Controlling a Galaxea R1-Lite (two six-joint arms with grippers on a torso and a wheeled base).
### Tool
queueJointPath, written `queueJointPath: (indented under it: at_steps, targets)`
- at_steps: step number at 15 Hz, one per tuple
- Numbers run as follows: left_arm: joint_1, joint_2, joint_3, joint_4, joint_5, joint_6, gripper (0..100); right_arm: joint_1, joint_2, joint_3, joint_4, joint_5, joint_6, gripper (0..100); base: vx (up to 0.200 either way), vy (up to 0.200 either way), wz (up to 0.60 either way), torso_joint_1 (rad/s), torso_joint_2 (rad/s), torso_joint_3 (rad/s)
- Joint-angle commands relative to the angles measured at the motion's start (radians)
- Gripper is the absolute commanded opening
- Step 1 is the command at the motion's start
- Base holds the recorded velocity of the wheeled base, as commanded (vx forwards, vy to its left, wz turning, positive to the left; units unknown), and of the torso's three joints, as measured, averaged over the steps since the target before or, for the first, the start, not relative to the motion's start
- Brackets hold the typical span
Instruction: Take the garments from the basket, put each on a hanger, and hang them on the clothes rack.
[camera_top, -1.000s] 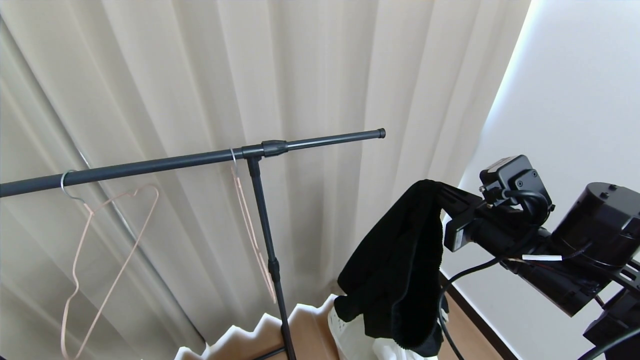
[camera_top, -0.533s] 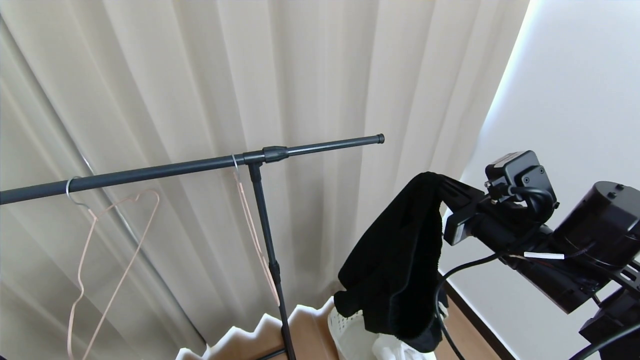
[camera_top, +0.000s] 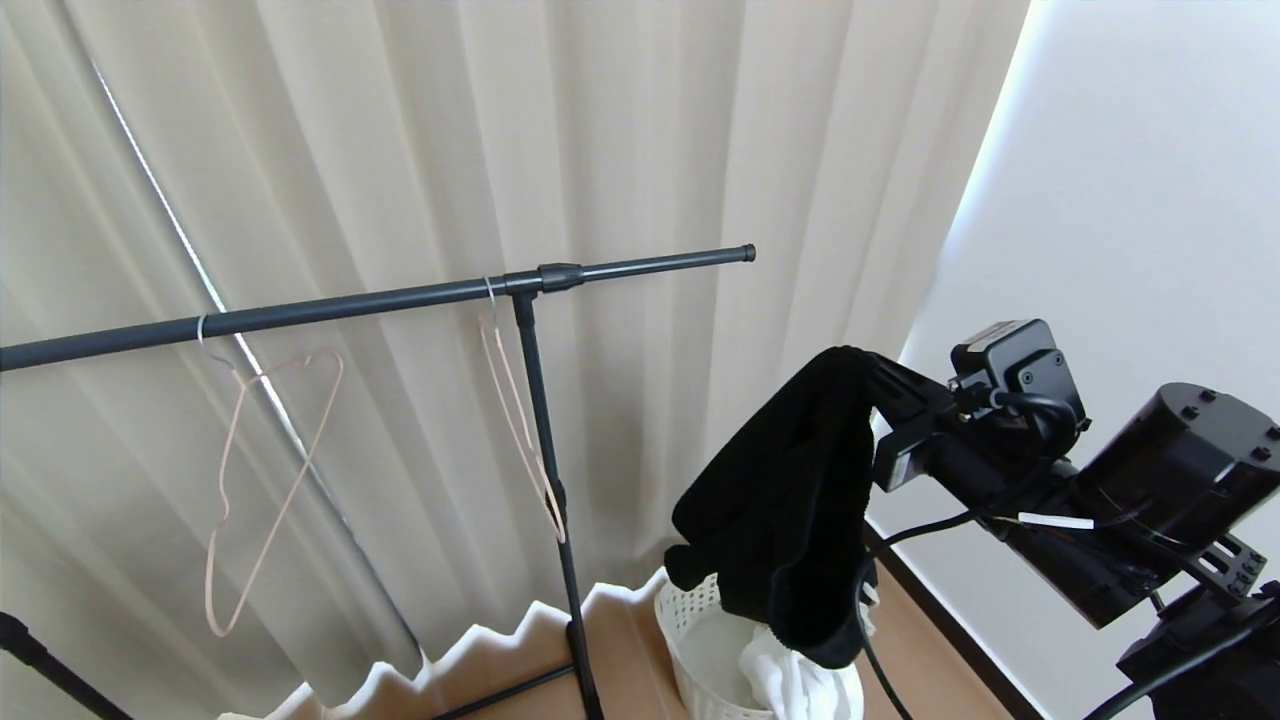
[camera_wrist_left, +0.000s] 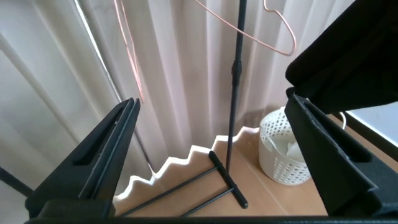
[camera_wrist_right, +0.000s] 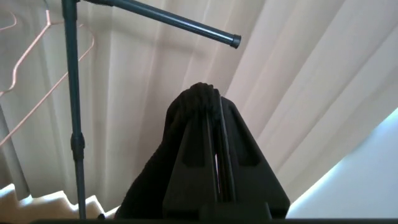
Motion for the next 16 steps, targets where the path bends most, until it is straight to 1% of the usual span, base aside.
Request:
queueJointPath:
  at_steps: [1,3,4,6,13,16]
  targets:
    - [0.000,0.000,0.000,0.000,0.001,0.000,100,-0.008,0.005,0.003,0.000,0.001,-0.001,0,-0.200,0.000,0.00,0.002,0.00,0.002]
    - [0.001,0.000,-0.001,0.000,0.001,0.000,100,-0.014,0.008,0.003,-0.006,0.001,-0.036,0,-0.200,0.000,0.00,0.000,0.00,0.005]
    - [0.000,0.000,-0.001,0.000,0.002,-0.002,100,-0.015,0.011,0.003,-0.009,0.001,-0.041,0,-0.200,0.000,0.00,0.002,0.00,0.002]
    - [0.000,0.000,-0.001,-0.002,0.004,-0.002,100,-0.026,0.014,0.003,-0.009,0.001,-0.044,0,0.000,0.000,0.00,0.000,0.00,0.000]
    - [0.000,0.000,0.000,0.000,0.004,-0.003,100,-0.034,0.016,0.007,-0.011,0.001,-0.048,0,0.000,0.000,0.60,0.005,0.00,0.003]
    - [0.000,0.000,-0.001,0.000,0.004,-0.003,100,-0.034,0.016,0.009,-0.012,0.002,-0.048,0,0.000,0.000,0.00,0.000,0.00,0.000]
